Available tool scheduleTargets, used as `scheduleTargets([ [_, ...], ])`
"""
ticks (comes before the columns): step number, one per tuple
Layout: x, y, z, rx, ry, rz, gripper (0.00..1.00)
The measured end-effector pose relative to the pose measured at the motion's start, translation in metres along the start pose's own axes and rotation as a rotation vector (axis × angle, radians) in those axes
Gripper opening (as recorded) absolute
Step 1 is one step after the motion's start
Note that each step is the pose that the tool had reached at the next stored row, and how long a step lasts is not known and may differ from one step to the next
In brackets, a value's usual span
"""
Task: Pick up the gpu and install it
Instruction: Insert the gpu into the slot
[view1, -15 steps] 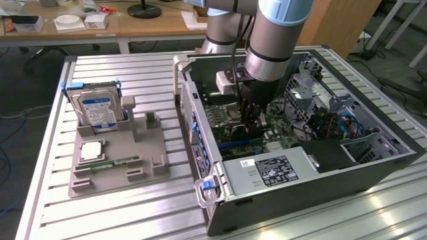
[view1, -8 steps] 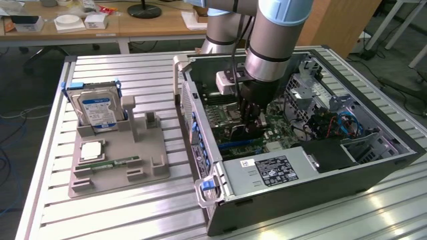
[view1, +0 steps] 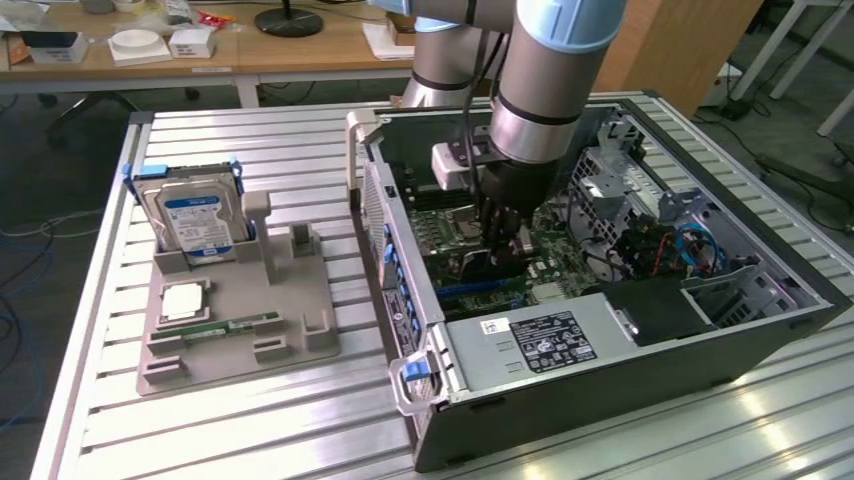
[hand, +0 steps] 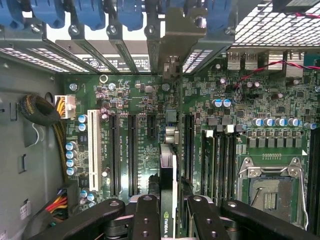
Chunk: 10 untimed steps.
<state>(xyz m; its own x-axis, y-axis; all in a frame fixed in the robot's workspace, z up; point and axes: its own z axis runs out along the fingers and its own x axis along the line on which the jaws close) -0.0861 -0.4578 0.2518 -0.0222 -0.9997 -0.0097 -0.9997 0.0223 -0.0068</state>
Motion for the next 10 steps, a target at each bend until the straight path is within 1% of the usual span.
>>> scheduleTargets([
  [10, 0.0001, 0.0007, 0.0011, -0.0001, 0.0002, 0.000, 0.26],
])
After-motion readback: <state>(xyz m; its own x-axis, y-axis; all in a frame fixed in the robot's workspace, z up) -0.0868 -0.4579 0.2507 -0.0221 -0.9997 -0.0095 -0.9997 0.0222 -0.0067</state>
